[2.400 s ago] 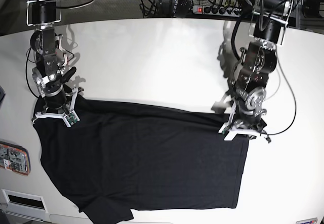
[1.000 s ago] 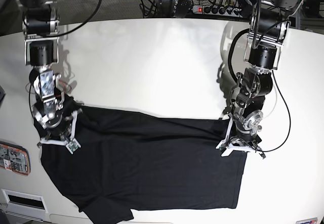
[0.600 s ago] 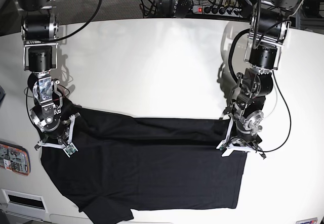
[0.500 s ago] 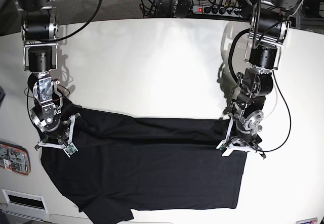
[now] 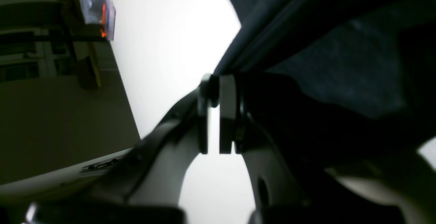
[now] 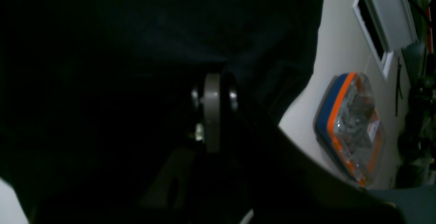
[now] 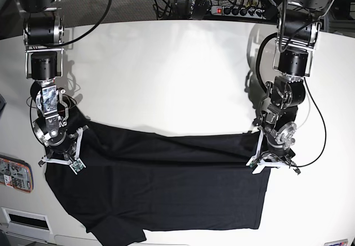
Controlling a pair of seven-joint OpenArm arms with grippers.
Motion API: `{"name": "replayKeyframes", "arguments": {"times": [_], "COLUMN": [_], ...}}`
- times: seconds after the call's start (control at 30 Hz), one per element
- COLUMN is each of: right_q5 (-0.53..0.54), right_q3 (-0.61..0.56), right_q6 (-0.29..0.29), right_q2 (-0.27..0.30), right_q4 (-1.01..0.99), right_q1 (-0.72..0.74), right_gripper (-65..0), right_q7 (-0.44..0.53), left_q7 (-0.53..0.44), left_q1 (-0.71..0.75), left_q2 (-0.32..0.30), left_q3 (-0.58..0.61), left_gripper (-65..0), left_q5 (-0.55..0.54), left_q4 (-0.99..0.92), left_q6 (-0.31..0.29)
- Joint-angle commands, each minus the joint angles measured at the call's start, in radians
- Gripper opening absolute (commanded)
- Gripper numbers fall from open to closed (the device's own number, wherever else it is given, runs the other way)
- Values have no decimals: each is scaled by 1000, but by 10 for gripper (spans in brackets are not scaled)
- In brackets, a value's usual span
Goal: Fold the T-shirt properly
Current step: 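Lift the shoulder edges and pull them across the shirt toward the hem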
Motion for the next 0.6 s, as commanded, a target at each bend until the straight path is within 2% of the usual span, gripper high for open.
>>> {"name": "replayKeyframes", "arguments": {"times": [0.0,0.13,0.3,0.4,0.5,0.57], "right_q5": [1,1,1,1,1,1], "right_q3": [9,7,7,7,7,7], "right_q6": [-18,-18,-18,-18,-18,-18], "right_q2": [19,19,19,19,19,19], "right_q4": [16,16,16,16,16,16], "right_q1": [30,30,53,56,56,56], "right_gripper": [-650,-650,-650,-650,-512,-462], "right_q7": [8,8,8,8,8,8], "left_q7": [-6,-13,-98,-101,-102,-102], "left_q1": [-29,-32,-32,-32,-29,-27], "left_q2": [-8,0,0,0,0,0], "left_q3": [-6,-6,-6,-6,-4,-4], "left_gripper": [-650,-650,-650,-650,-650,-650], "left_q5": [15,15,15,49,116,147], "left_q4": [17,17,17,17,17,17], "left_q6": [23,23,23,23,23,23]}}
